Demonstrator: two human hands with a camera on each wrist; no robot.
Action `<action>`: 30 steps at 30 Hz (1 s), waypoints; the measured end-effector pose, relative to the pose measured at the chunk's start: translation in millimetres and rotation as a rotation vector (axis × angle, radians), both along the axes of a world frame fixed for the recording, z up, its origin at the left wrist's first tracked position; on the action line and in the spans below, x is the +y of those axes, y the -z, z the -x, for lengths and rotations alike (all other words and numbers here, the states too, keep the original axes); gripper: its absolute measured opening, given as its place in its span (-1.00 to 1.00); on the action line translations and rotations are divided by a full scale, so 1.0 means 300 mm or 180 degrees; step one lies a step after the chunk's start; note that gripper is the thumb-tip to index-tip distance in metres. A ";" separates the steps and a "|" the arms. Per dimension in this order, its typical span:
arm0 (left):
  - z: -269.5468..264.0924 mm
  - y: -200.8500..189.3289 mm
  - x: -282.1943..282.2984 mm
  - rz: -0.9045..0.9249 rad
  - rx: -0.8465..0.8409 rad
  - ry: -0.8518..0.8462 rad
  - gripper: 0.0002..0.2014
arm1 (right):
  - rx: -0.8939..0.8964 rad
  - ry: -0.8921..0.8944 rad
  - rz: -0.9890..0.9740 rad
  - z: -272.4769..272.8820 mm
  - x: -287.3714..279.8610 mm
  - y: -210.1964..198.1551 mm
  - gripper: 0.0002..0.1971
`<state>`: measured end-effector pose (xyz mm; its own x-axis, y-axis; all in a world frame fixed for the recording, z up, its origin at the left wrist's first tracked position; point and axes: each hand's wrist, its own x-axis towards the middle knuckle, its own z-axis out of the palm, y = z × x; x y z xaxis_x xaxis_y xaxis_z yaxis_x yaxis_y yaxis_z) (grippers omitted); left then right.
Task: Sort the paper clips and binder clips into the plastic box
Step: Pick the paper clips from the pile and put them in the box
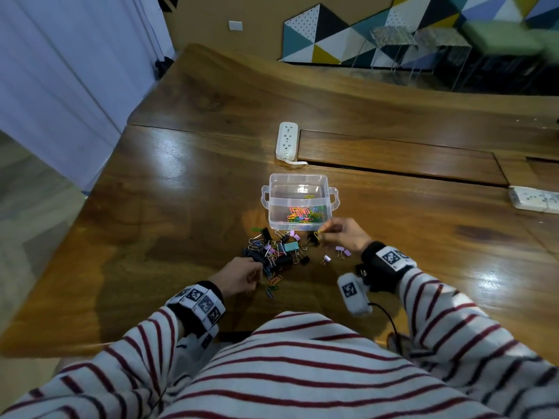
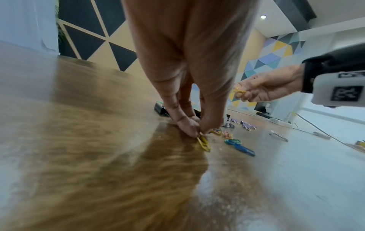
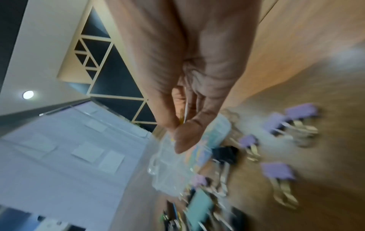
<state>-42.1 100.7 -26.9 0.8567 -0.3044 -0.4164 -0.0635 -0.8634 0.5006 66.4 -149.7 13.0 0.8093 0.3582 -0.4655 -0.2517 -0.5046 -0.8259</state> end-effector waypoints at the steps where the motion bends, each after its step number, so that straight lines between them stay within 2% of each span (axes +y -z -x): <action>1: 0.001 -0.002 0.003 0.0067 -0.0005 -0.0055 -0.84 | 0.0011 0.0094 -0.0072 -0.037 0.018 -0.012 -0.80; 5: 0.003 -0.025 0.022 0.0514 0.0046 -0.0522 -0.90 | -0.0261 0.0351 0.0065 -0.178 0.082 0.015 -0.80; 7: 0.003 -0.039 0.036 0.0668 0.0068 -0.0805 -0.89 | -0.0432 0.0307 0.0385 -0.207 0.114 0.026 -0.89; 8: 0.003 -0.045 0.043 0.0737 0.0093 -0.0949 -0.90 | -0.0579 0.0154 0.0648 -0.207 0.126 0.020 -0.94; 10: 0.000 -0.056 0.054 0.0866 0.0097 -0.1168 -0.92 | -0.0940 -0.0274 0.1174 -0.191 0.143 0.005 -0.83; 13: -0.019 -0.079 0.062 0.1204 0.0192 -0.1372 -0.88 | -0.1468 -0.0718 0.1485 -0.123 0.141 -0.010 -0.79; 15: -0.049 -0.100 0.062 0.1317 0.0219 -0.1451 -0.87 | -0.1884 -0.1330 0.1397 -0.045 0.132 -0.001 -0.75; 18: -0.112 -0.134 0.059 0.1242 0.0070 -0.1358 -0.89 | -0.2409 -0.2704 0.1073 0.109 0.139 0.040 -0.75; 20: -0.155 -0.160 0.051 0.1140 -0.0047 -0.1321 -0.91 | -0.2522 -0.3193 0.1043 0.184 0.163 0.083 -0.71; 25: -0.273 -0.210 0.006 0.0669 -0.0429 -0.1088 -0.88 | -0.2971 -0.3867 0.0855 0.212 0.215 0.156 -0.65; 30: -0.389 -0.213 -0.094 0.0337 -0.0634 -0.0855 -0.87 | -0.3215 -0.3917 0.0691 0.201 0.159 0.192 -0.77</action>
<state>74.5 72.4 37.0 0.9733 -0.0896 -0.2112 0.0535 -0.8065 0.5888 6.1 -101.9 -44.5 0.0859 0.9937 -0.0715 0.9535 -0.1028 -0.2834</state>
